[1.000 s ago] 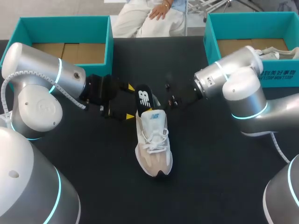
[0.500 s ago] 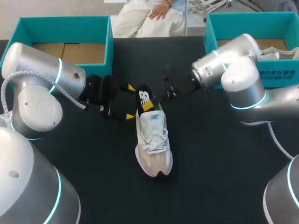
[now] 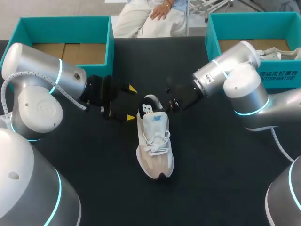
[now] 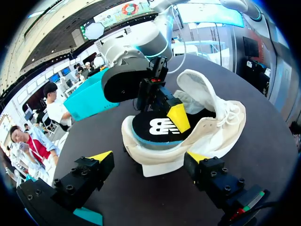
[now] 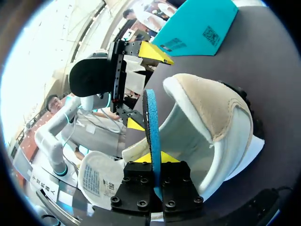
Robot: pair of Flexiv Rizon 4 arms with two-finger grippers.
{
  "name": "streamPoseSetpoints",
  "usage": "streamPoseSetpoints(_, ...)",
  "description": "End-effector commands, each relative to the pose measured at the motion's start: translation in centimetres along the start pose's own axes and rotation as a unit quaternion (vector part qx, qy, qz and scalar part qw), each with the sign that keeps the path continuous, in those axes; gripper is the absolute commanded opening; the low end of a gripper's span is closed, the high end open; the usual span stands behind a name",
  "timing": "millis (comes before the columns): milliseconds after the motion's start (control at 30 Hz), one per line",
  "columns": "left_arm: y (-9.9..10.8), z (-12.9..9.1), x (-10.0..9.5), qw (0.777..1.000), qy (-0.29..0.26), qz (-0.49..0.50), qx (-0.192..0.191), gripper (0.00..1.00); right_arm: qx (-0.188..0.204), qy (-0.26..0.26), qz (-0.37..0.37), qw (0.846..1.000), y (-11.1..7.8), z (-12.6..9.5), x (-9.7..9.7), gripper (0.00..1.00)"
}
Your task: Take the shoe out of the shoebox, open the shoe tongue, remove and reinsert the insole, then place the shoe into the shoebox
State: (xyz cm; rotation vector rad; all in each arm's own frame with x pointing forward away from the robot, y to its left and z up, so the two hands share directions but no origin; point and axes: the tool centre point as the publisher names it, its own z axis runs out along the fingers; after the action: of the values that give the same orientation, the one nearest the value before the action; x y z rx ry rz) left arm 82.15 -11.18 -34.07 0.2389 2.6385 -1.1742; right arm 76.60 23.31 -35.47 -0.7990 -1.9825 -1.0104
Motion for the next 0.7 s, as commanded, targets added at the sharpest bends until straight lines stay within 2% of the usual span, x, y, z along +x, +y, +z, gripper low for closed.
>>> streamPoseSetpoints(33, 0.0, 0.0, 0.0, 1.000, 0.000, 0.000, -0.001, 1.00, -0.004, -0.013, -0.010, 1.000, 0.4, -0.4, 0.4, 0.11)
streamPoseSetpoints(100, 0.0, 0.0, 0.0, 1.000, 0.000, 0.000, -0.001, 1.00, -0.003, -0.018, -0.020, 1.000, 1.1, -0.7, 0.6, 0.29)
streamPoseSetpoints(133, 0.0, 0.0, 0.0, 1.000, 0.000, 0.000, -0.001, 1.00, -0.003, -0.021, -0.025, 0.999, 1.3, -0.8, 0.6, 0.34)
streamPoseSetpoints(333, 0.0, 0.0, 0.0, 1.000, 0.000, 0.000, -0.001, 1.00, -0.005, -0.031, -0.044, 0.999, 2.9, -1.3, 0.1, 0.35)
streamPoseSetpoints(467, 0.0, 0.0, 0.0, 1.000, 0.000, 0.000, -0.001, 1.00, 0.000, -0.030, -0.048, 0.998, 3.7, -1.4, -0.5, 0.30)
streamPoseSetpoints(500, 0.0, 0.0, 0.0, 1.000, 0.000, 0.000, -0.001, 1.00, 0.005, -0.028, -0.047, 0.999, 3.7, -1.4, -0.6, 0.24)
streamPoseSetpoints(567, 0.0, 0.0, 0.0, 1.000, 0.000, 0.000, -0.001, 1.00, 0.013, -0.026, -0.041, 0.999, 3.5, -1.2, -0.8, 0.00)
streamPoseSetpoints(700, 0.0, 0.0, 0.0, 1.000, 0.000, 0.000, -0.001, 1.00, 0.021, -0.014, -0.020, 0.999, 2.2, -0.7, -0.5, 0.00)
